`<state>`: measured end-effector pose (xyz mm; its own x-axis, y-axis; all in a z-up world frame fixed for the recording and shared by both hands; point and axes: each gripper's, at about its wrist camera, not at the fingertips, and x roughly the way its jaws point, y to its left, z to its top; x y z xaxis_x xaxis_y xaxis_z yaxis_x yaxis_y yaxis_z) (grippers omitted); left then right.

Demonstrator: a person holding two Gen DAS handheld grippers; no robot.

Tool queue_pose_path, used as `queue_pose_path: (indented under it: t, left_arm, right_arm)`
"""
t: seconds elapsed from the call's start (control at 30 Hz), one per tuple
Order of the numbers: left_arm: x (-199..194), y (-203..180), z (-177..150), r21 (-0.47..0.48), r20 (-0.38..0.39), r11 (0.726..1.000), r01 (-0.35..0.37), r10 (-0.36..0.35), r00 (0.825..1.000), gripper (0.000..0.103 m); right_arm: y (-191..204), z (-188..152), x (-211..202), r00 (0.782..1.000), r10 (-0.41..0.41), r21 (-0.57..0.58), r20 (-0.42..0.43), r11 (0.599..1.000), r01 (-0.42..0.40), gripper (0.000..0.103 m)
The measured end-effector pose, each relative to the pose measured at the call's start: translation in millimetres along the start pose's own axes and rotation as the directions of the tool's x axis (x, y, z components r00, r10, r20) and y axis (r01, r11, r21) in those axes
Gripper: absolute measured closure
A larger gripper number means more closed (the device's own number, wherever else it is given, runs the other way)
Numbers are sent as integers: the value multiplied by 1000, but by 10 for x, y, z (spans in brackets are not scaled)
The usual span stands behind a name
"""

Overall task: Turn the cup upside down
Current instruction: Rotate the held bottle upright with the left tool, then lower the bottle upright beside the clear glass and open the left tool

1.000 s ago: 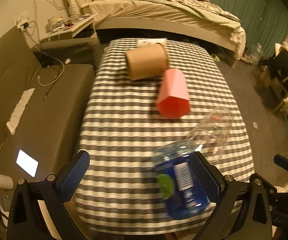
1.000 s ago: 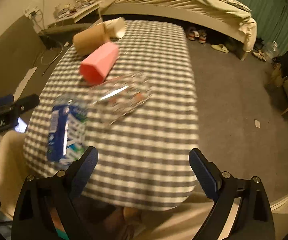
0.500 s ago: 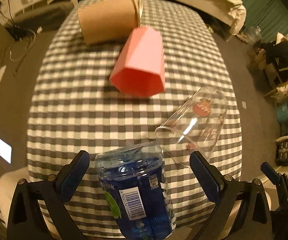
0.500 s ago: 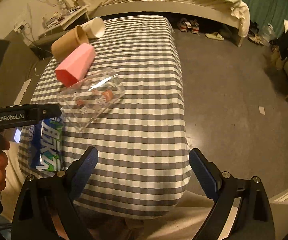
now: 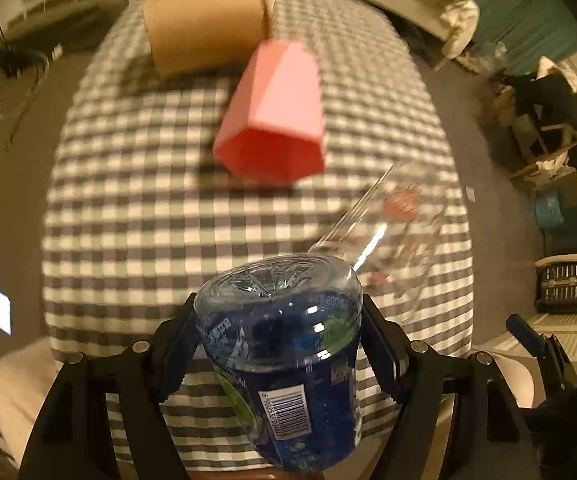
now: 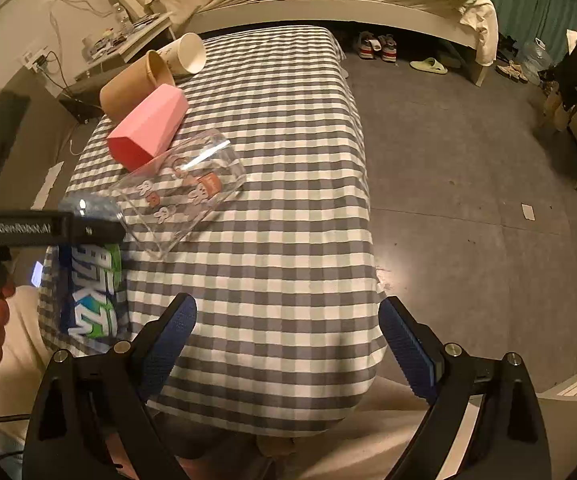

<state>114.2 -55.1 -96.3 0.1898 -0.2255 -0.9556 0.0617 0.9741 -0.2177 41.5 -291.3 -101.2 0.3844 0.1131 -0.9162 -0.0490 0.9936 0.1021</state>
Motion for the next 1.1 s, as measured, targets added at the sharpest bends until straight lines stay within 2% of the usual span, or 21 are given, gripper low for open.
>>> queue_pose_path:
  t: [0.07,0.1,0.17,0.23,0.3,0.33,0.37,0.4,0.43,0.5,0.6,0.77,0.83,0.9,1.1]
  left_arm:
    - [-191,4,-61,21,106,999,-31,29,994,27]
    - [-277,-4,-112,36,165,998,-52,45,985,27]
    - [-416,-30,-214,59,303,990,-126,102,947,27]
    - [-497,-49,-349,66,430,977,-205,157,889,27]
    - [-497,-57,-457,73,509,967,-244,175,843,27]
    - [-474,-45,-533,81,536,962,-260,178,825,27]
    - [-397,-63,-529,83,541,960,-267,182,821,27]
    - [-355,-37,-559,83,532,961,-265,182,827,27]
    - [-309,6,-594,83,513,967,-241,166,842,27]
    - [-287,-45,-608,87,505,974,-209,138,852,30]
    - [-294,-64,-611,100,504,972,-211,134,853,30]
    - [-288,0,-531,73,482,985,-156,102,870,29]
    - [-295,28,-520,72,473,988,-138,88,876,25]
    - [-317,28,-538,59,465,988,-142,98,880,13]
    - [-458,40,-568,47,467,993,-112,77,881,13]
  right_arm:
    - [47,-19,-19,1000,-4,-8,1,1000,4,10]
    - [67,-27,-30,1000,-5,-12,2,1000,5,10]
    - [103,-52,-48,1000,-11,-20,1,1000,11,10]
    - [128,-82,-56,1000,-19,-28,-2,999,19,10]
    - [145,-113,-60,999,-32,-33,-10,999,31,10]
    - [151,-127,-62,999,-38,-32,-12,999,38,10]
    - [154,-138,-62,999,-42,-29,-16,999,41,10]
    - [155,-145,-63,999,-44,-27,-18,999,43,10]
    - [159,-152,-67,999,-47,-26,-20,999,47,10]
    - [169,-159,-78,998,-53,-26,-19,998,52,10]
    - [194,-155,-92,998,-55,-29,-19,998,54,10]
    - [260,-135,-112,998,-55,-41,-14,998,54,10]
    - [278,-133,-122,998,-55,-45,-14,998,54,10]
    - [293,-131,-138,998,-56,-48,-11,997,55,10]
    - [309,-114,-239,998,-60,-47,10,997,61,10]
